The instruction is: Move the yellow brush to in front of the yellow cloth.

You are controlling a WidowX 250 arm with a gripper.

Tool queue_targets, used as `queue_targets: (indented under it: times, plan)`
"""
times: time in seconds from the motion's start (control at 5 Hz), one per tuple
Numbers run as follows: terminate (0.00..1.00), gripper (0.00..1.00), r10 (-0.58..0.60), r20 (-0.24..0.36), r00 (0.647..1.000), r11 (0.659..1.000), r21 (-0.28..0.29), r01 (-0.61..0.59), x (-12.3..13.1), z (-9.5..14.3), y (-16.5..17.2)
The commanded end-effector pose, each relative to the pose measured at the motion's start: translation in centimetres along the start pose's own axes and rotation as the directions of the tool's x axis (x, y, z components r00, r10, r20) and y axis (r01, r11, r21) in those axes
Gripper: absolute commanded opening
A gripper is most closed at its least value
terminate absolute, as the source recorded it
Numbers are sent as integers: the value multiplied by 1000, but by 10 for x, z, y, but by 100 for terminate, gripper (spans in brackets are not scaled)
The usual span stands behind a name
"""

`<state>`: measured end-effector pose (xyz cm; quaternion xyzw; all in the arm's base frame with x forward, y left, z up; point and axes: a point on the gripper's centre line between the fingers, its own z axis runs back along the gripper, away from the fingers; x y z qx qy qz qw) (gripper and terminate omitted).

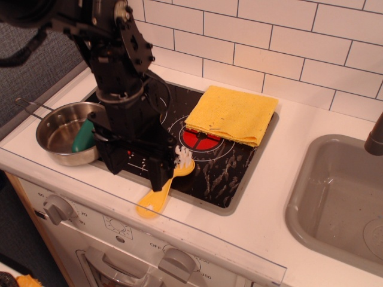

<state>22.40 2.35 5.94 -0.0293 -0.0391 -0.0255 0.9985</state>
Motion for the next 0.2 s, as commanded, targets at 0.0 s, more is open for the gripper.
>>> queue_targets:
  times: [0.0]
  plan:
    - [100,100,6,27,1000,1000,5,-6,4,13,4]
